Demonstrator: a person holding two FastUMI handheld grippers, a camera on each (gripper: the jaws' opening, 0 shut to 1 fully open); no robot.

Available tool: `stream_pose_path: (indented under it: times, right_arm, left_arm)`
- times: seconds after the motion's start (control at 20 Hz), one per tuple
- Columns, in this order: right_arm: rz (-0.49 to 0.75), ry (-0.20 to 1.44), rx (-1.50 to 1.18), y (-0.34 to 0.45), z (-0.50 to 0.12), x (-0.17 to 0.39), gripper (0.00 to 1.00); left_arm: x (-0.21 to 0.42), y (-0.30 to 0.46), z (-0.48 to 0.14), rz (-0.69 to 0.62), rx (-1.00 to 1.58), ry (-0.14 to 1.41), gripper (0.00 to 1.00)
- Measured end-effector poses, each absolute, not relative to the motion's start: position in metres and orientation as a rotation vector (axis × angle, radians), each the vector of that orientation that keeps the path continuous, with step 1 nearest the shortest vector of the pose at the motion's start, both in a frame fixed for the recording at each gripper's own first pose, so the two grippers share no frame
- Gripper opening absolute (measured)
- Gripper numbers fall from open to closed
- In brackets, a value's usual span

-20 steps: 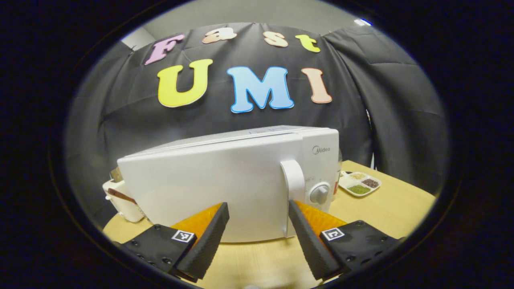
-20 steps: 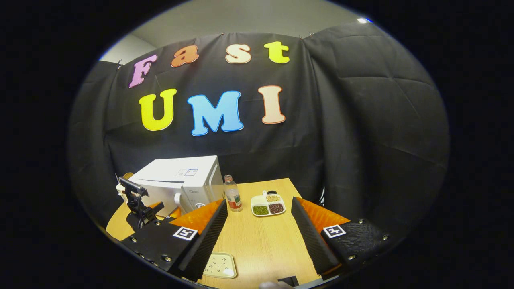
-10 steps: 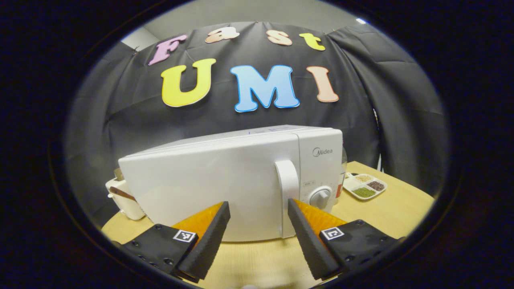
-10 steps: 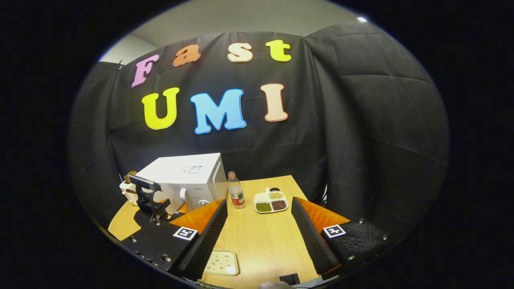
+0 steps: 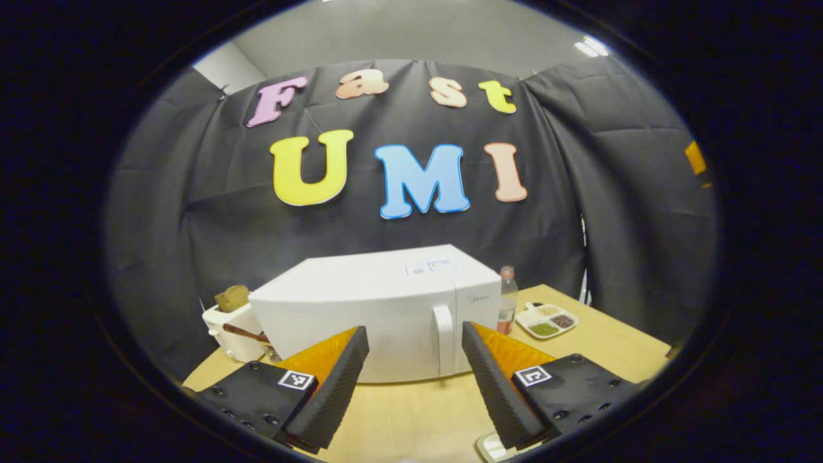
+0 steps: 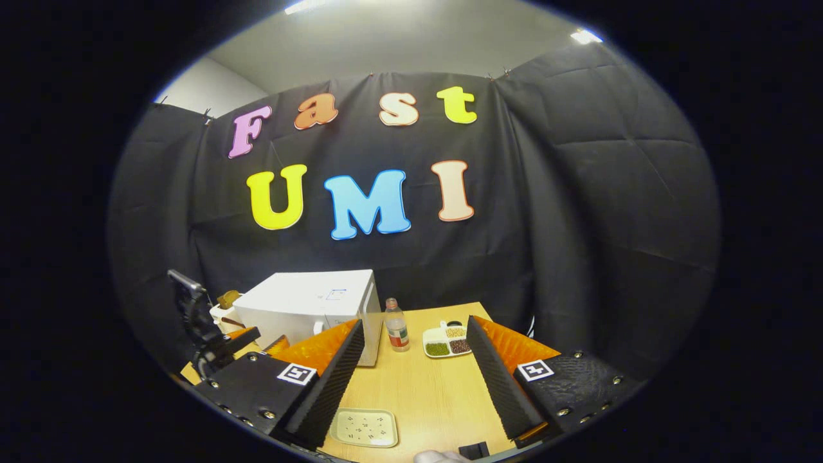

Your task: Open the microwave oven with the left hand, put the food in, and close the microwave oven.

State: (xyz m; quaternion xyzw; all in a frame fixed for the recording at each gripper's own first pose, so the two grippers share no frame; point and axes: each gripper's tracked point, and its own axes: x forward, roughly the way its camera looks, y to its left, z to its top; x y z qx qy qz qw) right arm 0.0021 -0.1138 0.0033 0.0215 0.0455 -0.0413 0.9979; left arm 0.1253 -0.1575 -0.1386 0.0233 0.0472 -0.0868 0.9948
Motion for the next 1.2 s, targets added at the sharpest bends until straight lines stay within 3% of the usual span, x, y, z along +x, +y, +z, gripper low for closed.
stream_pose_path:
  times: [0.1,0.2,0.25,0.3,0.55,0.8,1.2]
  right_arm:
    - [-0.073,0.066,0.048,-0.104,0.016,-0.002,0.98]
    - [-0.071,0.046,0.051,-0.099,0.027,-0.006,0.93]
    - [-0.063,0.033,0.063,-0.093,0.033,-0.008,0.98]
    - [-0.07,0.014,0.061,-0.092,0.04,-0.009,1.0]
    - [-0.11,-0.021,-0.009,-0.085,0.048,-0.008,0.98]
    - [-0.11,-0.038,-0.042,-0.068,0.051,-0.013,0.98]
    - [-0.086,-0.073,-0.044,-0.05,0.074,-0.023,0.98]
  left_arm:
    - [0.104,-0.13,-0.098,-0.153,-0.006,0.092,1.0]
    - [0.084,-0.101,-0.058,-0.118,-0.062,0.074,0.95]
    - [0.074,-0.088,-0.039,-0.113,-0.084,0.059,1.0]
    - [0.066,-0.073,-0.022,-0.1,-0.091,0.047,0.97]
    - [0.03,0.004,0.033,-0.008,-0.085,-0.027,0.95]
    - [0.0,0.035,0.053,0.021,-0.028,-0.058,0.94]
    - [-0.014,0.019,0.052,-0.011,-0.013,-0.045,0.96]
